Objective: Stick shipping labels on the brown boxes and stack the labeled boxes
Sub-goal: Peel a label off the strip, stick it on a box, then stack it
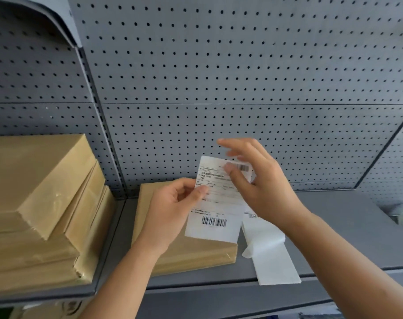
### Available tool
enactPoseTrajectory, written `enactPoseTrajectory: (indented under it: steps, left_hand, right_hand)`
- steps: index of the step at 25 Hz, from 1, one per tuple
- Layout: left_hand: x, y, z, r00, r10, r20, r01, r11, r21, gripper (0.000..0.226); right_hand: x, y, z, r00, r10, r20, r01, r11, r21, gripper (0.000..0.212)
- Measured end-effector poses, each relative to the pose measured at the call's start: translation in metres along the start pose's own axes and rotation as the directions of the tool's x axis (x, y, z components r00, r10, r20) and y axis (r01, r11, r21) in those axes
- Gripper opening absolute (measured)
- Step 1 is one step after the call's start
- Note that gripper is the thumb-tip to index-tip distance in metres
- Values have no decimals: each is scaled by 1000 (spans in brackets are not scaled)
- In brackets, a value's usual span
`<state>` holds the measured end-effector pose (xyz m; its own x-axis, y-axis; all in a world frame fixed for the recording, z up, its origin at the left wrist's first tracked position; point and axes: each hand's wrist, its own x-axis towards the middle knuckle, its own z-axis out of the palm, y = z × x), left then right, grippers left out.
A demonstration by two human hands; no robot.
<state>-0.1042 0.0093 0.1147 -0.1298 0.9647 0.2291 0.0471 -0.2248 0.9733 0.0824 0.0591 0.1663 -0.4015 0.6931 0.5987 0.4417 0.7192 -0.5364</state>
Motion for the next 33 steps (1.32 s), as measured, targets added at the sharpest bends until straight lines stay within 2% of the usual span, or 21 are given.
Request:
enactPoseTrajectory:
  steps: [2, 3, 5, 7, 9, 12, 15, 21, 25, 33]
  left_hand:
    - [2, -7, -11, 996, -58, -74, 58, 998, 1, 11]
    - [2, -12, -16, 990, -97, -105, 97, 995, -3, 12]
    - [2, -22, -26, 975, -164, -147, 166, 986, 0, 13]
    - [1, -31, -33, 962, -208, -178, 212, 977, 1, 15]
    - [2, -40, -40, 951, -236, -199, 242, 970, 7, 15]
    - [5, -54, -50, 947, -245, -208, 267, 960, 83, 14]
    - [12, -68, -60, 950, -230, -210, 280, 927, 249, 14]
    - [31, -92, -69, 963, -171, -207, 262, 770, 582, 17]
    - [39, -100, -64, 951, -185, -249, 305, 705, 640, 17]
    - [48, -104, -59, 928, -255, -272, 372, 570, 733, 34]
  right_hand:
    - [1, 7, 9, 963, 263, 52, -268, 948, 174, 37]
    - [-1, 12, 16, 907, 396, 142, -421, 857, 297, 34]
    - [-7, 23, 33, 774, 531, 345, -633, 639, 436, 25]
    - [-13, 31, 51, 693, 575, 436, -718, 489, 496, 21]
    - [-15, 36, 67, 666, 594, 451, -736, 425, 527, 18]
    - [-12, 46, 90, 656, 623, 427, -751, 482, 451, 14]
    - [-8, 55, 108, 655, 655, 377, -755, 543, 367, 9]
    - [-4, 69, 136, 680, 671, 296, -728, 666, 162, 11]
    - [-2, 76, 144, 685, 679, 264, -713, 700, 49, 22]
    - [0, 75, 153, 725, 638, 261, -624, 768, -143, 33]
